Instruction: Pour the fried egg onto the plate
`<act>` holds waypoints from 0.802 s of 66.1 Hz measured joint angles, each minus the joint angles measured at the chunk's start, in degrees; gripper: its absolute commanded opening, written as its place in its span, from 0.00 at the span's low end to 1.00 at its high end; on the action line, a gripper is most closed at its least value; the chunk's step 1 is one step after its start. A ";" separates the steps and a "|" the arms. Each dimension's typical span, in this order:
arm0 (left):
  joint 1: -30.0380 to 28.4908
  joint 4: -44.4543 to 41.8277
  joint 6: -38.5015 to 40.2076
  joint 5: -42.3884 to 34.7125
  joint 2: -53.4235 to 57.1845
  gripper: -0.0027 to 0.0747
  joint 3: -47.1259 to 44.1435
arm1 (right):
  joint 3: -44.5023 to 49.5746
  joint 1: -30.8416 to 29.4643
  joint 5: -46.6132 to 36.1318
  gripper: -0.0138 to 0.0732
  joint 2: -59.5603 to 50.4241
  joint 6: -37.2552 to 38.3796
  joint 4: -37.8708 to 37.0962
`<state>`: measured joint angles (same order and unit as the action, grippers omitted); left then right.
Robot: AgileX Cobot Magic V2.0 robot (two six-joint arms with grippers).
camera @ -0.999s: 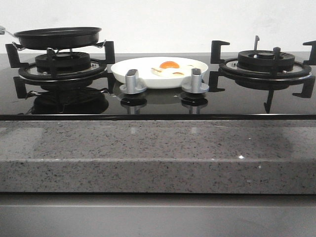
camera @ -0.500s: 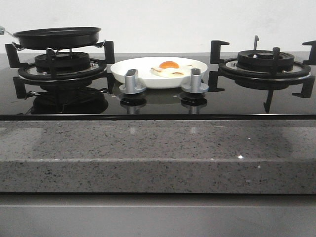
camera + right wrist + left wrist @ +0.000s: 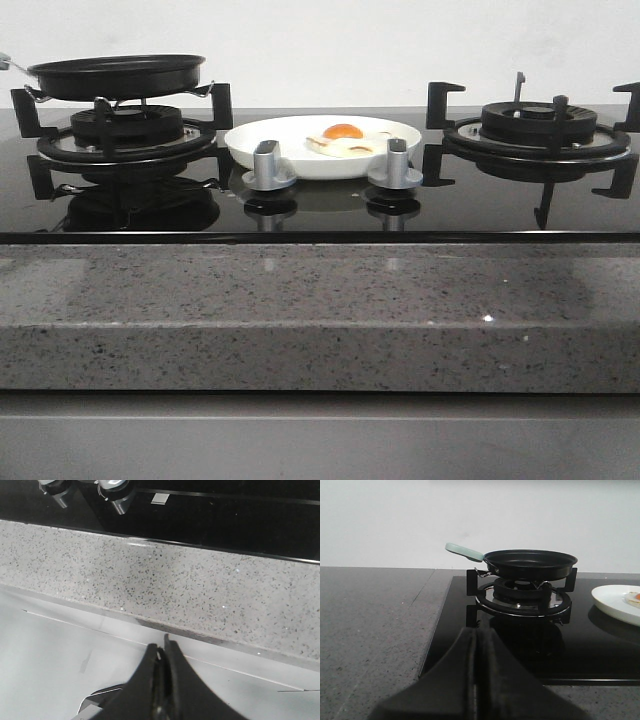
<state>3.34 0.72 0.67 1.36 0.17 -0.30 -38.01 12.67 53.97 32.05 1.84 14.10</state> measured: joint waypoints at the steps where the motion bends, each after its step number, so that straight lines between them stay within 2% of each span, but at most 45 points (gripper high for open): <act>1: 0.00 -0.17 0.18 0.00 0.00 0.01 0.00 | 0.00 0.00 0.00 0.08 0.00 0.00 0.00; 53: 0.00 -0.72 0.84 -0.13 0.00 0.01 0.00 | 0.00 0.00 0.00 0.08 0.00 0.00 0.00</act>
<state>3.34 0.00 1.50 1.23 0.17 -0.30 -38.01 12.67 53.97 32.05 1.84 14.10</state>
